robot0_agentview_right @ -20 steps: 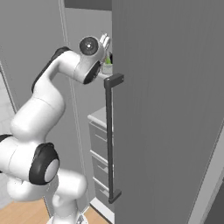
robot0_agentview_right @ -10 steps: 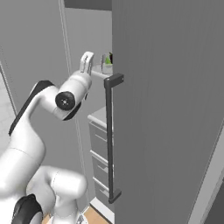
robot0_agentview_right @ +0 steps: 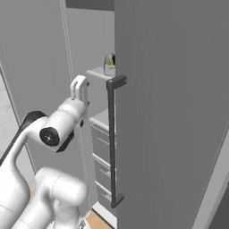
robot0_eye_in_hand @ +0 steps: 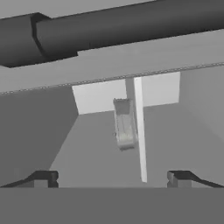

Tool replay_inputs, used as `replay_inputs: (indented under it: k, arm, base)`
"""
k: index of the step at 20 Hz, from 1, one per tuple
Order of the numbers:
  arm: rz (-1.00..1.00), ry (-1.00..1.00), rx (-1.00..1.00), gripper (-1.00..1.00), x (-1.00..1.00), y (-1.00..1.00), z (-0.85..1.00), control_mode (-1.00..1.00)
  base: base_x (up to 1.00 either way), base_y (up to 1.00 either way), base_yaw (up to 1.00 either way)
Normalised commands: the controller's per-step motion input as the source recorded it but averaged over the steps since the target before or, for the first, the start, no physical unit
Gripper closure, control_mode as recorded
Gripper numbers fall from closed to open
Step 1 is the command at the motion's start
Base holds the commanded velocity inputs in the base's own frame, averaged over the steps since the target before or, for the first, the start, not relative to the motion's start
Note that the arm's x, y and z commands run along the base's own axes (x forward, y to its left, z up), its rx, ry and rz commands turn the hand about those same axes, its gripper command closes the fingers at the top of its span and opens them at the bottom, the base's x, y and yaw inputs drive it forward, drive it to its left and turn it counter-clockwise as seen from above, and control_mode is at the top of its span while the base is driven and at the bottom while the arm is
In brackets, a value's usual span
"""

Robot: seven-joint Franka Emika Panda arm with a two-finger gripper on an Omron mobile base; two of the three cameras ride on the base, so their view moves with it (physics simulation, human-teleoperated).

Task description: Take the meat container that has the shrimp and place it on the second highest rack of the freezer. Then take the vegetable container that has the eggplant and lemon wedge and place it on the highest rack of the freezer.

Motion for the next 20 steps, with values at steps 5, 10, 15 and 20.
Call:
replay_inputs:
  k: [5,10,15,20]
  arm:
    - [-0.05,0.36,-0.02,-1.00,-1.00,-0.10,-0.04,-1.00]
    - [0.00,0.46,0.00,-1.00,-1.00,0.00,-0.31,-1.00]
    - [0.00,0.63,0.00,-1.00,-0.93,0.15,-0.72,-1.00]
    - [0.05,0.37,-0.01,-1.00,-0.08,0.04,-1.00,-1.00]
  base:
    - [0.00,0.00,0.00]
    - [0.00,0.00,0.00]
    - [0.00,0.00,0.00]
    - [0.00,0.00,0.00]
